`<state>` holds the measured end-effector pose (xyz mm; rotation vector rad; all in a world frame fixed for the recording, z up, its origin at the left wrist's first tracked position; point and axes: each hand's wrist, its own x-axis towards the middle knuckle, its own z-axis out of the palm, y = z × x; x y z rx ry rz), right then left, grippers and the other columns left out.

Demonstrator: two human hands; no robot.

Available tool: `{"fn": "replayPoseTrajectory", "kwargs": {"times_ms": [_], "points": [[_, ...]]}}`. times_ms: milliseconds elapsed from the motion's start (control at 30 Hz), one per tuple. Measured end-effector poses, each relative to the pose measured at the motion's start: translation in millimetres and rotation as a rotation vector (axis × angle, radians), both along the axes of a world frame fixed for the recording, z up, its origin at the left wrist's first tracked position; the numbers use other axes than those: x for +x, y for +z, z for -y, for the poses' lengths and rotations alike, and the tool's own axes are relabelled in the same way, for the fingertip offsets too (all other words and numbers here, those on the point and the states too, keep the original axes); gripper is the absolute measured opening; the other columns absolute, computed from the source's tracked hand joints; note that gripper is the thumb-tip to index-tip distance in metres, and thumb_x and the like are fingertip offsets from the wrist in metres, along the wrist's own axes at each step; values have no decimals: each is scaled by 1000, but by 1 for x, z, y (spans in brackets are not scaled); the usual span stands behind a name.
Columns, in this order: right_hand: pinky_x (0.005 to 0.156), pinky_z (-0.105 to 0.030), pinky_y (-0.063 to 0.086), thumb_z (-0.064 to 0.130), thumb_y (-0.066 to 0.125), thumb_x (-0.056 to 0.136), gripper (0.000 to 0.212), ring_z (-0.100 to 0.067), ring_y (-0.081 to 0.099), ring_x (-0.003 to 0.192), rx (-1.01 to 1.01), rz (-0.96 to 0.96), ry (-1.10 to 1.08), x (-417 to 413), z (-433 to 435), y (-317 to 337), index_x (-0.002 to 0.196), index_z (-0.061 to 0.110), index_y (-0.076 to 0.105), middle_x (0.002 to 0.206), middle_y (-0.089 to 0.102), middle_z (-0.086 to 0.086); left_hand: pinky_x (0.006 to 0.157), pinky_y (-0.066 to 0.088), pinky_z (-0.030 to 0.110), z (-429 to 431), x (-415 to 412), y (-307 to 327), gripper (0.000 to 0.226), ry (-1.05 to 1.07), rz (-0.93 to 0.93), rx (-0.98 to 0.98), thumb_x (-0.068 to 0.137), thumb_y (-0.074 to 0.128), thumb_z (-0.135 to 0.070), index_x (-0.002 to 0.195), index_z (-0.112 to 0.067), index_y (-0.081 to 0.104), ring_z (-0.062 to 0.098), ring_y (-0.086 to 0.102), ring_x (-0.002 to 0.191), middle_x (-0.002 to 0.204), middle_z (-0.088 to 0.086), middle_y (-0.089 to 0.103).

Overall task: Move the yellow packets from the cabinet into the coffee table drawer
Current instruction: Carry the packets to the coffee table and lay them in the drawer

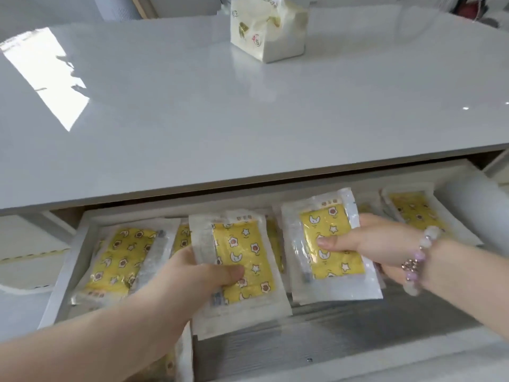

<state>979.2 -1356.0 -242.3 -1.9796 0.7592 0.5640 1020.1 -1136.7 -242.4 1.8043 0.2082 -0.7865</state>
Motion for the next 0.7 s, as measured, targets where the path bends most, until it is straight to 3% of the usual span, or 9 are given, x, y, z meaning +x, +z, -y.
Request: {"fn": "replayPoseTrajectory", "kwargs": {"times_ms": [67,200,267,333,400,433,500,600,700], "points": [[51,-24,50,44,75,75,71,-10,64,61,-126,4,-21,1,2,0,129,7,49,121,59,-8,96,47,49,-5,0,5,50,-4,-67,-7,67,81,-9,112,-13,59,30,65,99,104,10,70],[71,-25,50,34,77,76,74,-25,62,99,-230,78,-56,7,7,-2,137,10,44,125,57,-10,102,42,50,-11,6,18,80,-79,-93,15,36,82,-23,113,-16,60,29,65,102,100,5,73],[84,-28,48,36,78,75,78,-25,59,111,-274,73,-57,9,5,-4,139,8,43,132,55,-10,96,47,48,-12,11,20,73,-95,-78,22,40,80,-18,110,-12,62,29,68,95,94,7,74],[67,-27,54,40,78,74,69,-23,64,93,-339,81,-47,7,5,-2,130,9,53,125,61,-10,81,54,43,-13,15,19,61,-114,-89,-16,50,76,-12,109,-9,63,28,71,86,91,8,75],[44,-20,44,46,77,72,54,-17,63,69,-422,79,-14,5,7,-3,110,10,66,106,69,-7,66,58,38,-14,16,20,53,-123,-134,-53,58,72,-7,110,-8,62,27,72,81,91,10,74],[43,-20,40,50,75,72,47,-17,63,67,-481,75,16,4,8,-5,96,11,68,93,70,-6,61,59,36,-16,16,21,49,-122,-158,-61,62,71,-5,110,-8,62,27,72,80,92,11,74],[53,-22,43,58,71,72,48,-17,63,74,-581,69,80,4,10,-10,84,12,66,84,67,-4,58,60,35,-20,17,19,43,-134,-187,-71,69,69,-2,111,-8,62,28,72,81,94,12,74],[76,-26,47,64,67,71,65,-19,64,98,-638,94,124,9,13,-12,112,14,62,109,66,-2,65,59,37,-23,20,17,40,-162,-166,-54,73,69,-1,112,-9,61,27,72,83,95,11,74],[85,-28,44,67,63,73,75,-19,62,104,-623,78,146,10,16,-15,126,14,54,118,63,-1,66,59,35,-22,22,16,33,-196,-161,-48,80,67,0,111,-9,61,25,72,84,96,9,74]]}}
